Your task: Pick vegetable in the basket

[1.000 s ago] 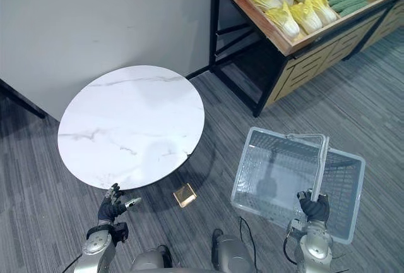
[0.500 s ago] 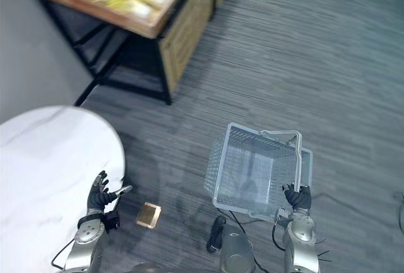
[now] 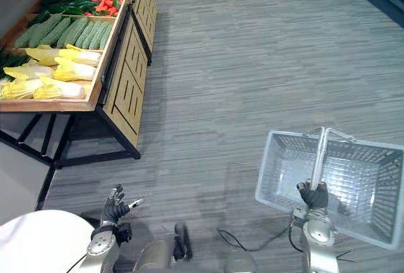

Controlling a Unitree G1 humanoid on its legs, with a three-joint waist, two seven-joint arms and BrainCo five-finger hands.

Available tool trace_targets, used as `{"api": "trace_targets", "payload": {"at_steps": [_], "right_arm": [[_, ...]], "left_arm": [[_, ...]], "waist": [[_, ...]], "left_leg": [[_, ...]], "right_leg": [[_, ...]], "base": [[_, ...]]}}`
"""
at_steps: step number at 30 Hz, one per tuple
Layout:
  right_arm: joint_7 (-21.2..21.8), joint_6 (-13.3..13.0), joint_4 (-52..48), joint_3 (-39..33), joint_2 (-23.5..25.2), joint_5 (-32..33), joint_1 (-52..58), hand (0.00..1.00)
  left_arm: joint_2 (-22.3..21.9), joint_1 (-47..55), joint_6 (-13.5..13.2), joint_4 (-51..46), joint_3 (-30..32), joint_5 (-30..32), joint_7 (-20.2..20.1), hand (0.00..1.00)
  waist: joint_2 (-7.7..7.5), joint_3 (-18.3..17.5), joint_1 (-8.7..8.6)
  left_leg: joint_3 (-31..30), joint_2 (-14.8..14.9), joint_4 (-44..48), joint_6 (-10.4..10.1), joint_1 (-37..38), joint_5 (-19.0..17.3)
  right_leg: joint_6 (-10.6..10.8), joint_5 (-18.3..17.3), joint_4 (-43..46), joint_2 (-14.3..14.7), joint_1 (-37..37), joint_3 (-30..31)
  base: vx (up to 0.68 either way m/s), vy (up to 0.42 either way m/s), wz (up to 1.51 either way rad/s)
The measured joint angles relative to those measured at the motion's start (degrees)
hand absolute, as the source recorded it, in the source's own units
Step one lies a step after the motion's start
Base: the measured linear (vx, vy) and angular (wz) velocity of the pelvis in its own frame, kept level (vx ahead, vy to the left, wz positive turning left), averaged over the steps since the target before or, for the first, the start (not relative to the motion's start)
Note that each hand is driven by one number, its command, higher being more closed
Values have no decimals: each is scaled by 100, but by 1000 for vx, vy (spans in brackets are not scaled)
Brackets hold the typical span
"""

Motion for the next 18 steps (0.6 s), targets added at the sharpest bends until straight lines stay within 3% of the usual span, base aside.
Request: {"api": "trace_targets", "payload": {"at_steps": [1,2,3,5,8,9,10,11,12,13,14,15,17,18], "right_arm": [[19,5,78,30,24,-48,-1,100],[24,71,276,159,40,-207,-5,100],[27,95,334,234,39,-225,-4,100],[171,102,402,528,47,-247,-52,100],[285,102,402,631,47,-247,-243,100],[306,102,401,633,44,-250,-313,100],[341,102,399,653,43,-249,-289,100],[342,101,393,657,43,-247,-258,100],[338,96,409,641,-45,-244,-258,100],[339,91,290,610,-46,-246,-346,100],[341,92,178,597,-35,-246,-370,100],[340,92,37,591,-16,-238,-305,100],[334,97,-158,607,61,-237,-167,100],[330,107,-328,665,126,-237,-78,100]], "left_arm": [[13,-12,7,-14,-7,3,-2,0],[76,27,38,-47,-74,8,34,0],[115,34,38,-49,-122,7,64,0],[210,-38,34,-177,-237,6,127,0],[209,-226,16,-173,-252,-2,125,0],[220,-285,15,-169,-262,-4,129,0],[226,-302,10,-162,-286,-3,133,0],[230,-291,9,-157,-294,-1,145,0],[122,-284,9,-72,-315,1,156,0],[84,-266,0,-62,-338,10,140,0],[81,-276,1,-45,-357,11,138,0],[-44,-330,-9,-68,-381,14,136,0],[-195,-317,-18,-218,-374,10,135,0],[-289,-235,-31,-412,-381,-2,129,0]], "waist": [[-41,11,2],[-50,35,-1],[-9,45,-7],[142,43,-50],[291,108,-96],[342,137,-149],[275,115,-160],[226,98,-174],[341,94,-205],[457,64,-164],[447,73,-176],[478,87,-227],[485,132,-204],[411,219,-138]], "left_leg": [[-18,-92,-70,25,202,-68],[-63,-203,-217,144,750,-203],[-107,-205,-302,173,959,-242],[-349,-183,-806,189,1584,-267],[-493,13,-1030,108,1936,-308],[-613,153,-1045,-88,2140,-419],[-690,190,-1038,-308,2386,-540],[-766,192,-1031,-422,2497,-607],[-961,298,-1011,-563,2739,-699],[-978,474,-900,-753,2710,-551],[-1024,454,-746,-806,2698,-421],[-1130,573,174,-971,2515,-29],[-1072,777,1431,-985,2051,599],[-941,1074,2444,-1090,1618,1181]], "right_leg": [[148,228,743,-97,-263,92],[-94,103,2010,-156,-676,92],[-245,16,2182,-134,-768,16],[-688,-253,1770,-5,-1379,-500],[-690,-199,261,355,-1946,-607],[-643,209,-705,560,-2088,-479],[-632,1055,-1818,707,-2019,-254],[-614,1626,-2201,723,-1942,-117],[-760,2146,-1939,819,-1871,-38],[-858,1762,-1436,893,-2003,9],[-871,1530,-1155,851,-2052,-11],[-932,1000,-888,774,-1713,-271],[-1002,797,-1022,793,-1261,-448],[-1037,729,-1285,862,-866,-538]], "base": [[529,202,26],[561,128,17],[677,102,23],[615,28,30],[519,-69,40],[577,-154,61],[731,-220,66],[778,-252,62],[767,-250,31],[610,-208,25],[678,-262,40],[553,-230,62],[437,-186,51],[466,-204,28]]}}
